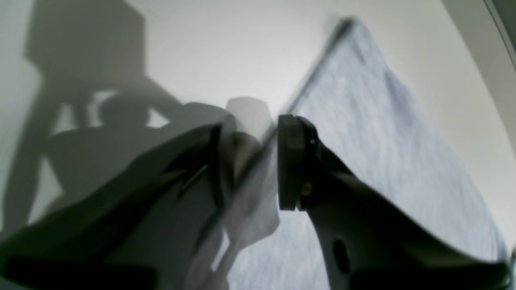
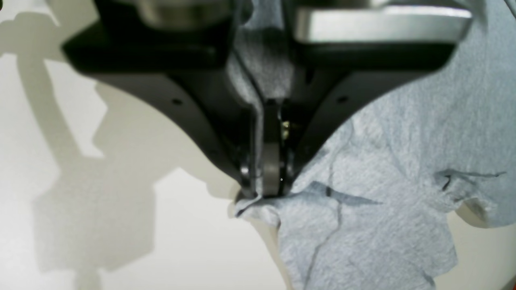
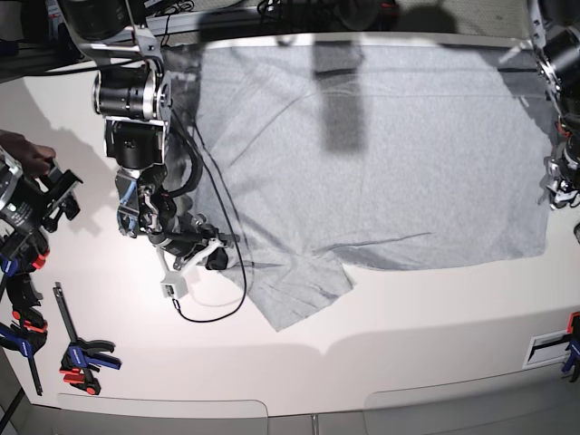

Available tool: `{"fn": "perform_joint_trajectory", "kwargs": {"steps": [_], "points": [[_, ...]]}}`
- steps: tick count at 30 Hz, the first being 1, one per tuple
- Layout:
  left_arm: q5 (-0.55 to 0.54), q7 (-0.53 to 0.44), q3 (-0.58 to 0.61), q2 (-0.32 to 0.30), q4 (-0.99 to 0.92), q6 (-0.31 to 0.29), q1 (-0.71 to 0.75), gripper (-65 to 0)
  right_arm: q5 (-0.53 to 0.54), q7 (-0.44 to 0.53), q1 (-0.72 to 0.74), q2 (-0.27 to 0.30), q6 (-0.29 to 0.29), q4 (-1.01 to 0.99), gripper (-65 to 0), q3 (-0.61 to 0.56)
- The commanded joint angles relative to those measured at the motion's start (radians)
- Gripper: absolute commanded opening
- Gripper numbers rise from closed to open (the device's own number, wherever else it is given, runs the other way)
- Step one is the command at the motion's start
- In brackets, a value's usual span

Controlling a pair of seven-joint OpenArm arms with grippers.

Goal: Fold the T-shirt properly
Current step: 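Move the left gripper down to the hem corner and grasp it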

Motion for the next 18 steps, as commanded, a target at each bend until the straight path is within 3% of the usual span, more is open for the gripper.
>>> {"fn": "perform_joint_trajectory", "kwargs": {"steps": [1,8,18], "points": [[0.015,-0.024,-0.003,-0.022,0.011,-0.010,-0.031,-49.0,-0.052,-0.066,0.005,0.000,-0.019,-0.005,-65.0,-0.003],[0.070,-0.042,-0.003,0.018,0.011,-0.010,-0.047,-44.7,-0.051,-0.056,0.005,0.000,-0.019,-0.005,-65.0,-0.003],[0.126,-0.070,-0.003,0.057,0.011,-0.011,-0.047,-44.7,-0.052,-0.055,0.005,0.000,-0.019,-0.005,-65.0,-0.003]]}}
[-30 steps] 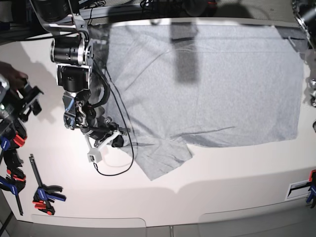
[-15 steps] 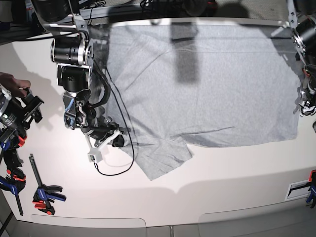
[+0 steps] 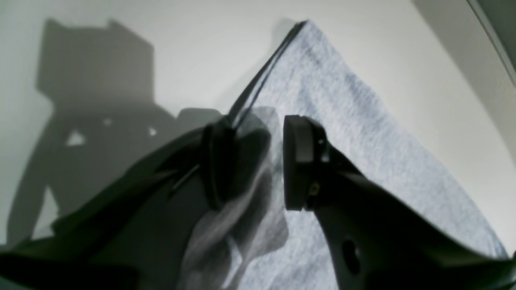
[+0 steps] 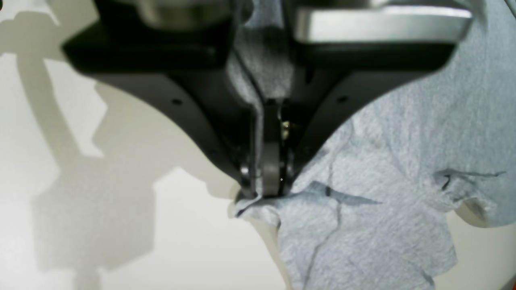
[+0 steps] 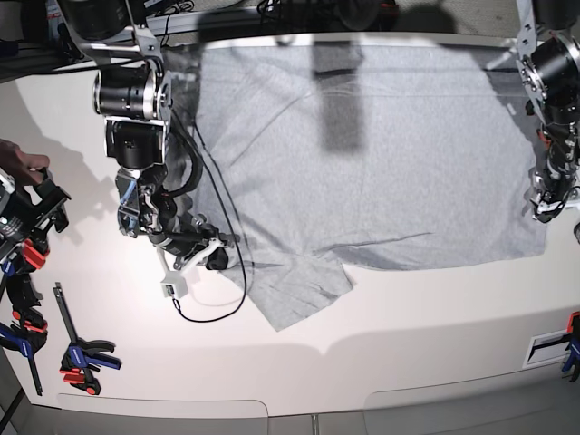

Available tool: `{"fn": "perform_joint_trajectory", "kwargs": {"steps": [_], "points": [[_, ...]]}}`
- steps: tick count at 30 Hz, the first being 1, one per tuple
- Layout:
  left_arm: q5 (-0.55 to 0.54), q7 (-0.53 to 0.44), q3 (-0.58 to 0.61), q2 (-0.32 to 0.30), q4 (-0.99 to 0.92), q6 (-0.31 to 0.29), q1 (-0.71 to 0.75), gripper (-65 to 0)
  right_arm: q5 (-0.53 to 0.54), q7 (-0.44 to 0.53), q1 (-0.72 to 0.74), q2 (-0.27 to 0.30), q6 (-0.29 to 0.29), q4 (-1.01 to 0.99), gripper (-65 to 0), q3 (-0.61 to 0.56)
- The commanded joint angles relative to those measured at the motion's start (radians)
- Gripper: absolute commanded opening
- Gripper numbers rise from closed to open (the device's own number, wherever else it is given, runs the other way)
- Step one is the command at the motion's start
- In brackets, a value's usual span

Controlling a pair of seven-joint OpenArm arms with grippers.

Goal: Fold the T-shirt properly
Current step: 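Move the left gripper down to the hem corner and grasp it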

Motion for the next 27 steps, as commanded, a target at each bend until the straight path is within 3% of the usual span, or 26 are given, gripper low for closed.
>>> {"fn": "perform_joint_trajectory", "kwargs": {"steps": [1,27], "points": [[0.001,-0.009,-0.003,-0.019,0.011,-0.003,-0.022,-44.7,-0.052,-0.060,0.005,0.001,-0.019,-0.005,-65.0,-0.003],[0.023,0.024,-0.002,-0.019,0.011,-0.003,-0.022,-46.8,-0.052,-0.055,0.005,0.000,-0.019,-0.005,-65.0,-0.003]]}}
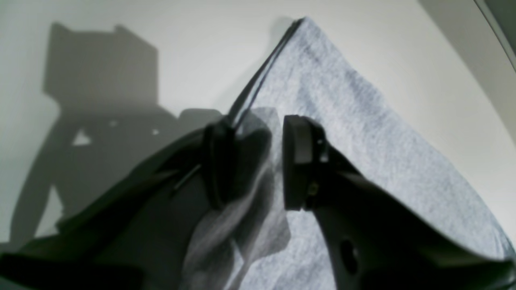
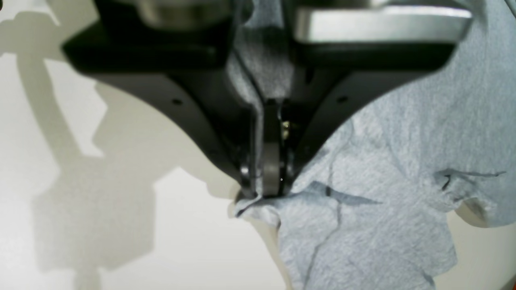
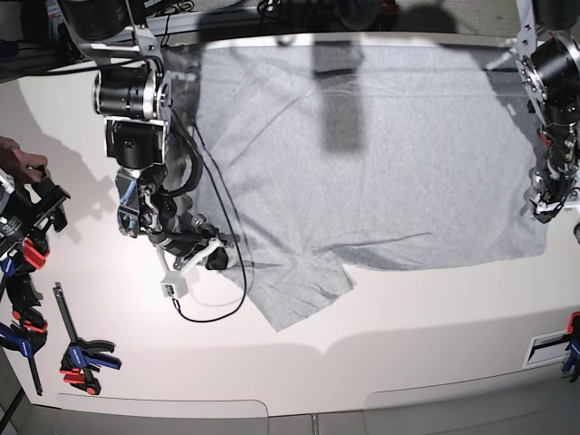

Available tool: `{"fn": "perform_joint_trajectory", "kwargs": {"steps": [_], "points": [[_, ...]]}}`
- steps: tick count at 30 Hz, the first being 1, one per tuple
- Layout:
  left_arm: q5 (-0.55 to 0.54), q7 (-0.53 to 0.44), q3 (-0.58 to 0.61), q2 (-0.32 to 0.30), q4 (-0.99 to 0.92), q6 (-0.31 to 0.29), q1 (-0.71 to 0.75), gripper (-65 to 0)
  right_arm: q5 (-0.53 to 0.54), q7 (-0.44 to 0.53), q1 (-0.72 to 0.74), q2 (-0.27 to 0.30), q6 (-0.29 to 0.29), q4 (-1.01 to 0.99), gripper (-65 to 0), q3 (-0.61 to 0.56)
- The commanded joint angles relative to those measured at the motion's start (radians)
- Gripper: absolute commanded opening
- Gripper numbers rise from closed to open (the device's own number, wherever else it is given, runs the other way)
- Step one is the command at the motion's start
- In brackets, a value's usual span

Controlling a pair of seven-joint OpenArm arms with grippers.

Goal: Fold the T-shirt properly
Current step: 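Move the left gripper down to the hem corner and grasp it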

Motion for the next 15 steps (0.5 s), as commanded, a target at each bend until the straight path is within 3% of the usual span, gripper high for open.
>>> {"fn": "perform_joint_trajectory", "kwargs": {"steps": [1,11,15], "points": [[-0.001,0.018,-0.002,-0.019,0.011,-0.003,-0.020,-47.5,-0.052,-0.055,0.005,0.000,-0.019,-0.005,-65.0,-0.003],[-0.001,0.022,0.000,-0.019,0.014,-0.004,-0.020,-47.6,-0.052,-0.053,0.005,0.000,-0.019,-0.005,-65.0,-0.003],[0.003,0.002,0.080,-0.019,0.030,-0.004,-0.021,-47.6,-0.051,-0.051,0.005,0.000,-0.019,-0.005,-65.0,-0.003]]}}
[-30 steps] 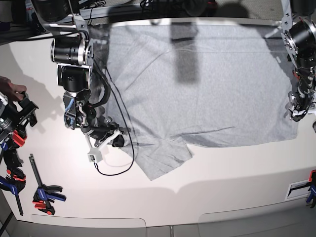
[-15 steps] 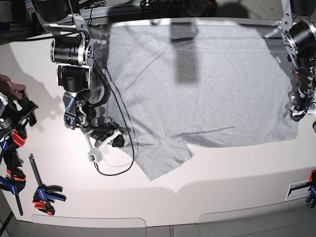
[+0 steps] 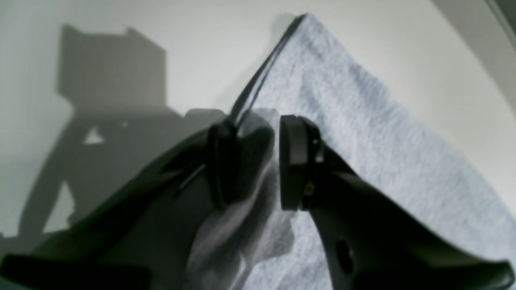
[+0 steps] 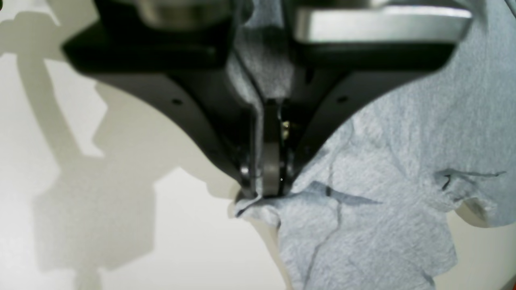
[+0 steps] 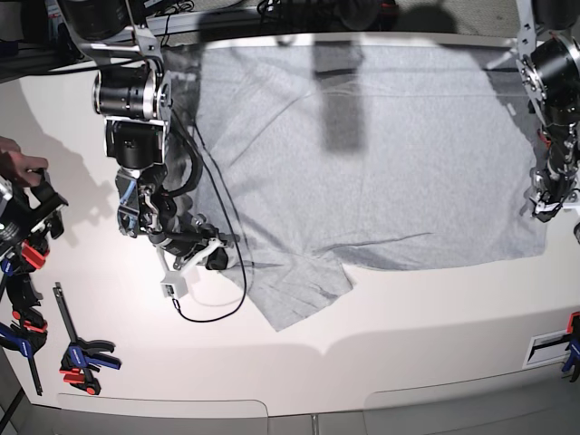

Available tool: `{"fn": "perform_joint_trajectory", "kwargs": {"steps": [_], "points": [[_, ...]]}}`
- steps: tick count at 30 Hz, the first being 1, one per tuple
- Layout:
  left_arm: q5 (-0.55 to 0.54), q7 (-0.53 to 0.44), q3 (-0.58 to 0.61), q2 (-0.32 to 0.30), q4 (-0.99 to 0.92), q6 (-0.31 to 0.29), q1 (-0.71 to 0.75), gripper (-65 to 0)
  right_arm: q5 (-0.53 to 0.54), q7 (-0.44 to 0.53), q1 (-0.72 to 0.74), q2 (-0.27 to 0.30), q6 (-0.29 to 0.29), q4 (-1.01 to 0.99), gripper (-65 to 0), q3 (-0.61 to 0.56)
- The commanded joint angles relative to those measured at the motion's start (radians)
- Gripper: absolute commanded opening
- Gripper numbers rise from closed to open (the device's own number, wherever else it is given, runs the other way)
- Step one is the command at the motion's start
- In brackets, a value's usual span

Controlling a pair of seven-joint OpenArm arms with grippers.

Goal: Fold the T-shirt properly
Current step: 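Move the left gripper down to the hem corner and grasp it, then lift the hem with both grippers and fold it over toward the collar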

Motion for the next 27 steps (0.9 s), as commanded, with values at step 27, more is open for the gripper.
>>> {"fn": "perform_joint_trajectory", "kwargs": {"steps": [27], "points": [[-0.182,0.004,0.160,-0.090,0.100,-0.186,0.041,-65.0,0.165,-0.304,-0.205,0.000,0.083,0.477,-65.0,-0.003]]}}
